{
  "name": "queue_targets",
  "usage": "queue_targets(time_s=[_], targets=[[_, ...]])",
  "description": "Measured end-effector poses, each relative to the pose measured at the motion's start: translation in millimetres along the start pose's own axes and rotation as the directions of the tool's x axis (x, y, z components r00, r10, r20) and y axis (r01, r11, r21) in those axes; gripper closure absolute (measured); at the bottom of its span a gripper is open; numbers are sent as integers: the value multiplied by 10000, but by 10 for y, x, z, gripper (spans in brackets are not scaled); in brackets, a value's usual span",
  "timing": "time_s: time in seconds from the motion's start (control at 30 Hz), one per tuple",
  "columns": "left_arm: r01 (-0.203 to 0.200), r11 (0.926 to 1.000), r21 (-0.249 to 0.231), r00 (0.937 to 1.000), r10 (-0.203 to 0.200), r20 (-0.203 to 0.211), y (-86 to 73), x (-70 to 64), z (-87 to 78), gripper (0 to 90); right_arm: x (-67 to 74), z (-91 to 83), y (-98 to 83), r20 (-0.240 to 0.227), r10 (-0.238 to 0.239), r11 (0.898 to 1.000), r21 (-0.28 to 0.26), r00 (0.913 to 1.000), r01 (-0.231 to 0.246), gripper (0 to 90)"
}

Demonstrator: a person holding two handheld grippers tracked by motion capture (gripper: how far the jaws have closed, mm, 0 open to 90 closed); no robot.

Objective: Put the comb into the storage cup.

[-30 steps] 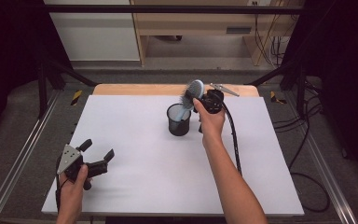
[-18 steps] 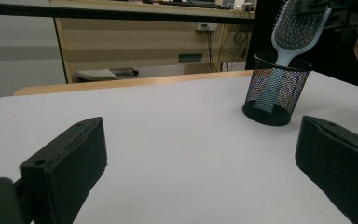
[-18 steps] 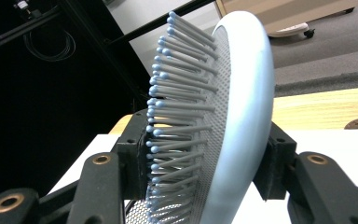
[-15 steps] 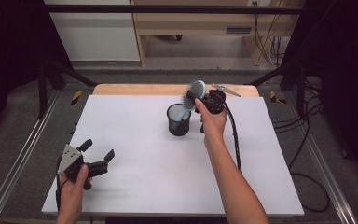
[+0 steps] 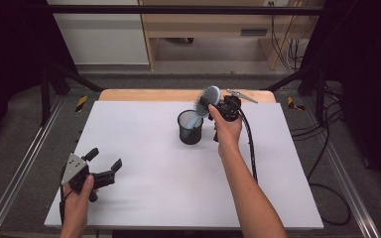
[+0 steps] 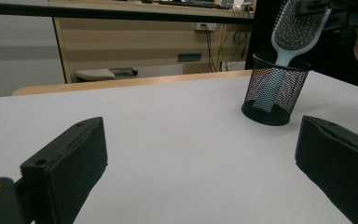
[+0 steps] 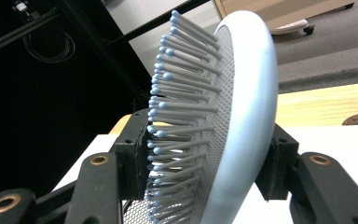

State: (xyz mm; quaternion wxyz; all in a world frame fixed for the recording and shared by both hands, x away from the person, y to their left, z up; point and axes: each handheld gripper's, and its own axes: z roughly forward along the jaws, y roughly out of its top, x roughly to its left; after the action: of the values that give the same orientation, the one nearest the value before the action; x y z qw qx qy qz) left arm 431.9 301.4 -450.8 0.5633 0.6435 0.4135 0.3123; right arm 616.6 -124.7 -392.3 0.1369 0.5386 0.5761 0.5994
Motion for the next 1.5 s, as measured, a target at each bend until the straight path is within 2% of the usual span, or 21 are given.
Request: queue_targets(time_s=[0.87,1.27,1.5], targets=[[-11,10000,16,10000,11,42,-2,-6,5,21,-14,2,-5,-133,140,9999,80,9998,-139,431],[-32,10000,14,10000,32,5,-1,-5,3,21,-21,14,-14,-94,229,9995,225,9997,-226,374],[-27,10000,16,10000,27,2,-1,-3,3,21,-23,15,-15,22,225,9992,334,9997,-225,301]])
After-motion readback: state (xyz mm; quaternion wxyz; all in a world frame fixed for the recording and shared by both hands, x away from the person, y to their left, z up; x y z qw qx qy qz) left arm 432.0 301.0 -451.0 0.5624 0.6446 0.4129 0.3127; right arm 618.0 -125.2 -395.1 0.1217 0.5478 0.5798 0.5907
